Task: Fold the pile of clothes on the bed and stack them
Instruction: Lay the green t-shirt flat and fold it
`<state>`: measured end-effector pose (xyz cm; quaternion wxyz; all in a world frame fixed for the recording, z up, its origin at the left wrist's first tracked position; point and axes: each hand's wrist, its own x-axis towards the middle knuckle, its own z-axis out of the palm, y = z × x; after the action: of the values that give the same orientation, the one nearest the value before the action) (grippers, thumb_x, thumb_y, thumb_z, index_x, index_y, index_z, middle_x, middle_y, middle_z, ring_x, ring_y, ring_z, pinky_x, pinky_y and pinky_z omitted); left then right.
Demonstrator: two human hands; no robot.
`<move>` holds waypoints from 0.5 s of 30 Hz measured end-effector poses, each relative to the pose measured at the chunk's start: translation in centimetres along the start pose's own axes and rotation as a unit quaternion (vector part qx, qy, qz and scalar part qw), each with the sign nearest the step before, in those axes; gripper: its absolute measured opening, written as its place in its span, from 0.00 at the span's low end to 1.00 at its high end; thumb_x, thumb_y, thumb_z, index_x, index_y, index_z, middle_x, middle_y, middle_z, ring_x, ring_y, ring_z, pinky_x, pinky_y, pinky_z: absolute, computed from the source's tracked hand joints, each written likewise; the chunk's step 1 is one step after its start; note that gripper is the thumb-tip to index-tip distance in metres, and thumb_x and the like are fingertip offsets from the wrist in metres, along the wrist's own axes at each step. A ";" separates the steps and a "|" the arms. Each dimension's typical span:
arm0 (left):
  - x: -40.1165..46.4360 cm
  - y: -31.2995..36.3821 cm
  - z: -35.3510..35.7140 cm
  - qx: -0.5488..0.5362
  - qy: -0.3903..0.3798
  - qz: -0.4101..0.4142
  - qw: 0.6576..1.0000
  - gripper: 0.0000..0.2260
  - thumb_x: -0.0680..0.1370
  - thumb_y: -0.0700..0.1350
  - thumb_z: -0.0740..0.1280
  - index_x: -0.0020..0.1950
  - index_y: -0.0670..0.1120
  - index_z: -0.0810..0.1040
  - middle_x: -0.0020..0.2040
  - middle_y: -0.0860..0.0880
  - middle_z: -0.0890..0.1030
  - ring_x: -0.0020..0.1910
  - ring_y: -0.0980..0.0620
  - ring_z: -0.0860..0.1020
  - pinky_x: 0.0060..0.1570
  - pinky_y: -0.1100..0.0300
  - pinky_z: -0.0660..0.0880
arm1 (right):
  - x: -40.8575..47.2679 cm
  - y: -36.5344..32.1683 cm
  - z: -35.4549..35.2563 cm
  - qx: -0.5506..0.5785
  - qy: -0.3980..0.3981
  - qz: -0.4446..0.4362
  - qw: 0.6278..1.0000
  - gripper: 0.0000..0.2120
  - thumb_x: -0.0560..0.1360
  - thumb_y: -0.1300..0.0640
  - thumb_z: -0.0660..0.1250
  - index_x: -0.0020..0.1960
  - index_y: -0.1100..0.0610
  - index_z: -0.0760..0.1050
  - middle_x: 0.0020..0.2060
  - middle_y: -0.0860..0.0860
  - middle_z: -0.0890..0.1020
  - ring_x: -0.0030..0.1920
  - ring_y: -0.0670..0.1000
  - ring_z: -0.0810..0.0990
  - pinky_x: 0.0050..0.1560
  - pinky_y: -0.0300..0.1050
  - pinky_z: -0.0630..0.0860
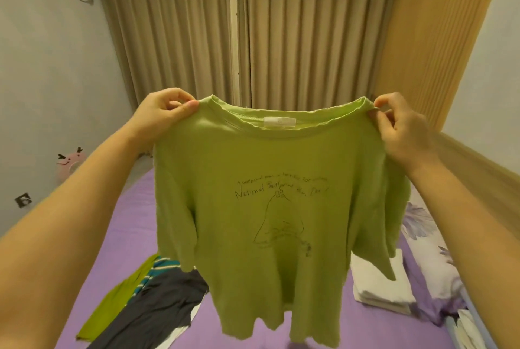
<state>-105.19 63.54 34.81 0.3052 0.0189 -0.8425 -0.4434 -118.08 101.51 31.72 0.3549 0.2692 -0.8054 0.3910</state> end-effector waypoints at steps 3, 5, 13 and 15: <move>0.1 -0.7 0.1 0.021 -0.016 -0.018 0.999 0.04 0.77 0.49 0.69 0.44 0.51 0.80 0.35 0.53 0.83 0.31 0.63 0.77 0.33 0.69 0.75 | -0.4 1.2 1.0 -0.006 -0.034 0.000 0.999 0.07 0.79 0.55 0.63 0.55 0.56 0.73 0.35 0.50 0.76 0.36 0.53 0.72 0.38 0.45 0.65; 0.1 -2.8 1.2 0.060 -0.039 -0.043 0.997 0.05 0.77 0.49 0.69 0.45 0.49 0.81 0.36 0.52 0.82 0.32 0.63 0.76 0.34 0.69 0.75 | -1.5 2.8 2.6 -0.013 -0.084 0.020 0.996 0.05 0.78 0.55 0.64 0.53 0.55 0.73 0.34 0.48 0.75 0.36 0.53 0.72 0.39 0.45 0.64; -6.6 -19.6 11.8 0.184 -0.260 -0.199 0.927 0.04 0.77 0.41 0.69 0.44 0.45 0.74 0.35 0.50 0.74 0.38 0.50 0.70 0.34 0.62 0.66 | -13.6 11.5 11.3 -0.059 -0.467 0.285 0.835 0.14 0.71 0.46 0.72 0.37 0.55 0.76 0.35 0.53 0.77 0.38 0.51 0.78 0.36 0.43 0.64; -9.5 -24.1 13.9 0.175 -0.299 -0.240 0.907 0.04 0.77 0.40 0.68 0.45 0.45 0.74 0.39 0.47 0.76 0.40 0.49 0.72 0.40 0.57 0.69 | -18.2 13.0 13.3 -0.048 -0.553 0.335 0.761 0.17 0.71 0.49 0.73 0.32 0.55 0.69 0.29 0.53 0.70 0.28 0.49 0.70 0.30 0.41 0.63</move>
<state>-110.58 62.06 5.96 -0.0853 0.1404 -0.9284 -0.3332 -121.16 100.59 5.86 -0.2937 0.1345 -0.9182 0.2292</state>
